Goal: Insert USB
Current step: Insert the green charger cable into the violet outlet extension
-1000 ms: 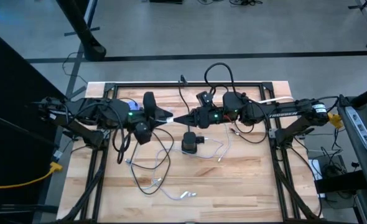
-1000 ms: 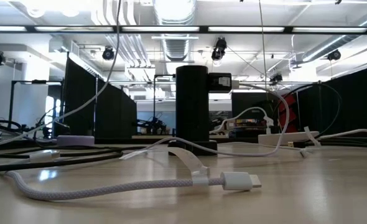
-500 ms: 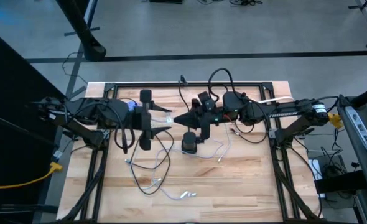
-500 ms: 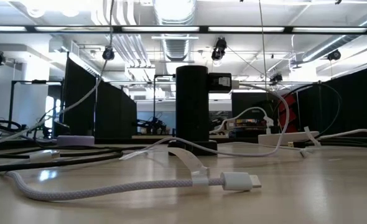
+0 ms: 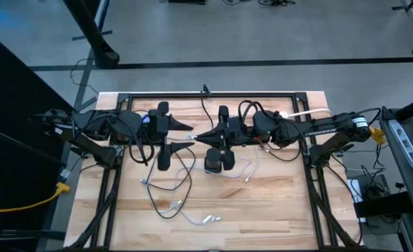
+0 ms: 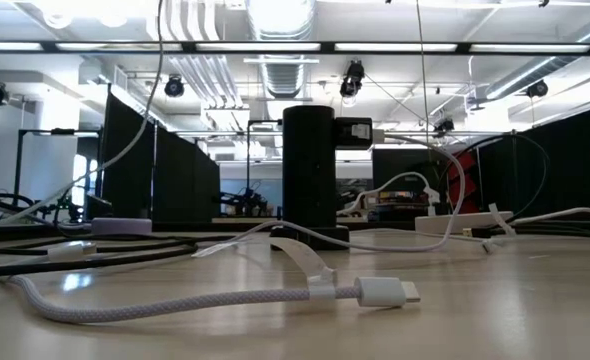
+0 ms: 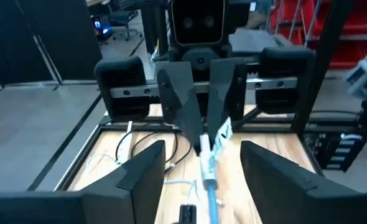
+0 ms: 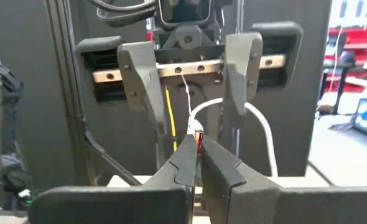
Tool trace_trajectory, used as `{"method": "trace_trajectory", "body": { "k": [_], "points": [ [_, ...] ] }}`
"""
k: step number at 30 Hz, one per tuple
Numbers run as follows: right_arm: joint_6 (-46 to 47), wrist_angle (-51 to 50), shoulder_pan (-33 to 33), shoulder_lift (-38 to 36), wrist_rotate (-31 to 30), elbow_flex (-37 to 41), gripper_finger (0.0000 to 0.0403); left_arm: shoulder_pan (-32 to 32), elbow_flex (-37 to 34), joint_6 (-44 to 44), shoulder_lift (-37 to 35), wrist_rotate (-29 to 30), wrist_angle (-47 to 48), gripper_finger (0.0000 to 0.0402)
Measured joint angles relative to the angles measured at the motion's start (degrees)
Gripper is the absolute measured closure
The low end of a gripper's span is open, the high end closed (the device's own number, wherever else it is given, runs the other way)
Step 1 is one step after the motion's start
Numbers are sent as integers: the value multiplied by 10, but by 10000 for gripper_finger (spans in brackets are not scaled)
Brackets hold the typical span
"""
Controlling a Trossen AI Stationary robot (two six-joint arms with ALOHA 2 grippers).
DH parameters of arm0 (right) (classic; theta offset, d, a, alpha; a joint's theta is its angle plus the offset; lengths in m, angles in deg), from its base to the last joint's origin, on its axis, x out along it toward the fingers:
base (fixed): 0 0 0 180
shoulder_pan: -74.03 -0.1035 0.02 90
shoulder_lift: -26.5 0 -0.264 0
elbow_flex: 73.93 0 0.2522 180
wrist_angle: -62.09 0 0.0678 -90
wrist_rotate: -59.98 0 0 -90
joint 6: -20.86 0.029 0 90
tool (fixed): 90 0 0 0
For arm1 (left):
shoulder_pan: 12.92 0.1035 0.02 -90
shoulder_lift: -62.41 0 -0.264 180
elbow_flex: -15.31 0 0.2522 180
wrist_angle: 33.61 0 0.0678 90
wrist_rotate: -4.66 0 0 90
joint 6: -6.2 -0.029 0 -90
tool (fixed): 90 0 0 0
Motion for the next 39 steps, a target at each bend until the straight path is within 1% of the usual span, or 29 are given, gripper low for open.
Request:
{"method": "trace_trajectory", "body": {
  "k": [2, 4, 8, 12, 15, 17, 20, 27, 39],
  "points": [
    [-15, 0, 0, -6, -1, 0, 403, -2, -19, 0, -3, -1, -34, 215],
    [-29, -1, 0, -14, -1, 0, 403, -3, -56, -1, -10, -3, -93, 222],
    [-43, -13, 0, -20, 0, 0, 403, -3, -169, -19, -33, -17, -279, 229],
    [-42, -22, 0, -23, 0, -1, 403, -3, -271, -71, -65, -19, -477, 231],
    [-39, -34, 0, -25, -1, -1, 403, -3, -321, -96, -89, -19, -559, 229],
    [-39, -32, 1, -28, -1, 0, 403, -3, -342, -98, -97, -19, -564, 228],
    [-39, -26, 1, -35, -1, 0, 403, -3, -352, -92, -97, -19, -562, 228],
    [-38, -27, 2, -34, -1, 0, 403, -3, -352, -106, -95, -19, -569, 241],
    [-27, -30, 1, -33, 5, 0, 403, 1, -351, -96, -81, -19, -579, 261]
  ]
}}
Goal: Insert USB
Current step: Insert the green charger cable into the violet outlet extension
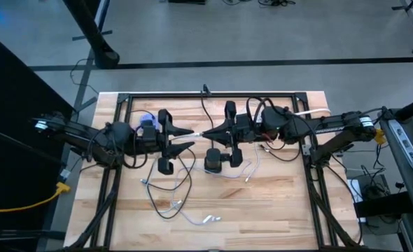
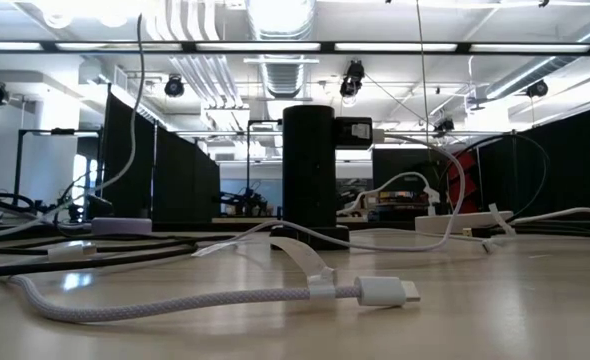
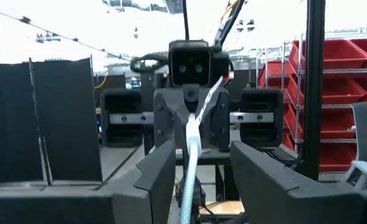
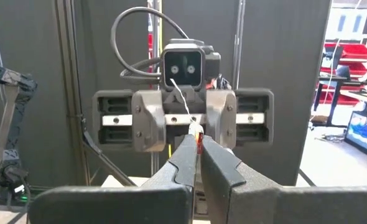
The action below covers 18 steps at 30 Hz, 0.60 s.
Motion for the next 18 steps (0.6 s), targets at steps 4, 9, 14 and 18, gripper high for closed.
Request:
{"method": "trace_trajectory", "body": {
  "k": [4, 9, 14, 18],
  "points": [
    [0, 0, 0, 0, 8, 0, 403, 5, 1, 20, 15, 0, -12, 263],
    [0, -7, 0, 0, 12, 0, 403, 5, 2, 21, 18, 0, -12, 258],
    [3, -15, 0, 0, 13, 0, 403, 5, 3, 24, 12, -2, -20, 263],
    [4, -17, 0, 0, 13, 0, 403, 5, 3, 29, 14, -15, -19, 280]
  ]
}}
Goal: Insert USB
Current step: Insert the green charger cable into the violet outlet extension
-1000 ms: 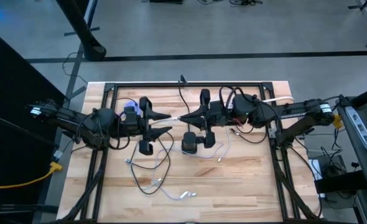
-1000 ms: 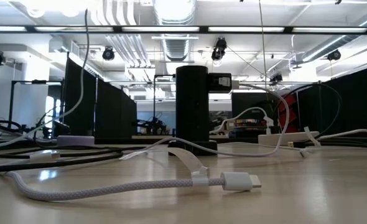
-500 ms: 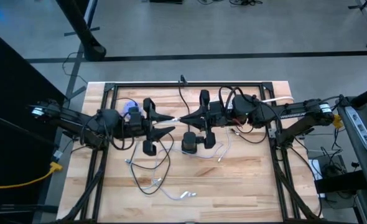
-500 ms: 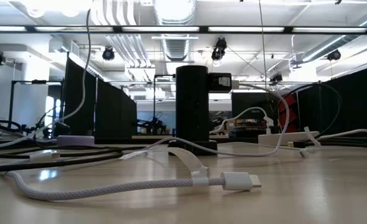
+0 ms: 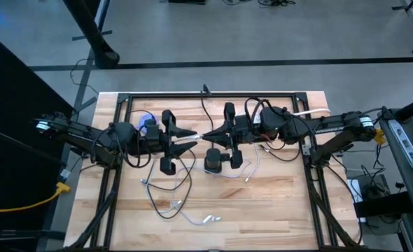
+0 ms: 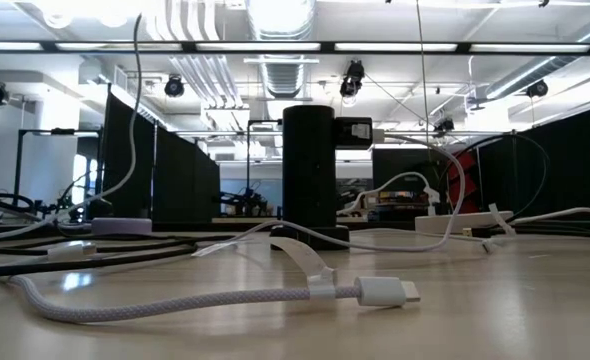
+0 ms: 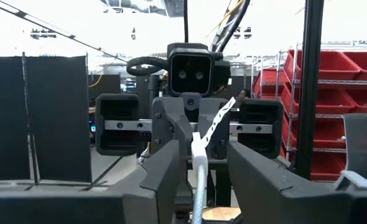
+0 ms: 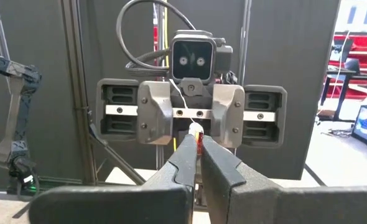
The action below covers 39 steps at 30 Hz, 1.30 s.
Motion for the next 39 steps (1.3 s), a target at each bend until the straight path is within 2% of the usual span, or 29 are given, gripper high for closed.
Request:
{"method": "trace_trajectory", "body": {
  "k": [22, 29, 33, 39],
  "points": [
    [7, -7, -3, 0, 0, 0, 403, 0, 0, 4, 6, 0, 6, 386],
    [30, -11, -3, 0, 1, 1, 401, 0, 0, 5, 5, 0, 19, 386],
    [32, -12, -3, 0, 1, 1, 374, 0, 0, 12, -4, 0, 54, 386],
    [62, -37, -3, -21, 33, 1, 294, 2, 24, 50, -47, 5, 179, 386]
  ]
}}
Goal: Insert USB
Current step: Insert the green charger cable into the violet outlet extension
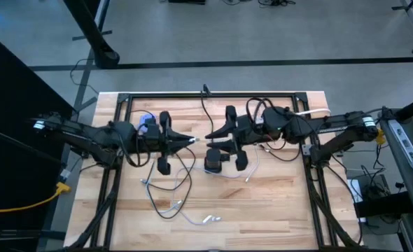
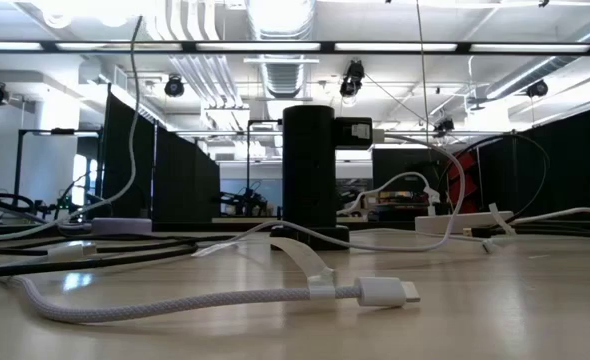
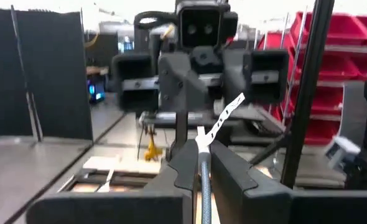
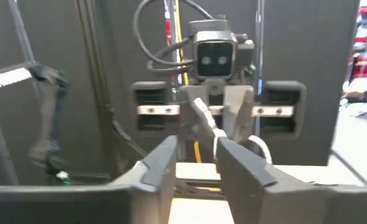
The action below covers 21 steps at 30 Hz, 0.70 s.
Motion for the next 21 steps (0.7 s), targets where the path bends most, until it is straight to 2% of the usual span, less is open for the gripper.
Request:
{"method": "trace_trajectory", "body": {
  "k": [3, 6, 11, 15, 19, 21],
  "points": [
    [27, -35, 0, -22, 0, 0, 259, 8, 57, 10, -17, 0, 156, 386],
    [36, -77, 0, -39, 0, 0, 236, 34, 145, 29, -17, 0, 372, 386],
    [55, -110, -3, -46, 0, 0, 221, 125, 287, 49, 10, -13, 685, 386],
    [60, -109, -7, -31, 0, 0, 220, 243, 337, 34, 32, -99, 813, 386],
    [69, -107, -11, -13, 0, 0, 219, 374, 332, -1, 58, -223, 888, 386],
    [75, -105, -12, -8, 0, 0, 219, 422, 320, -30, 80, -258, 919, 386]
  ]
}}
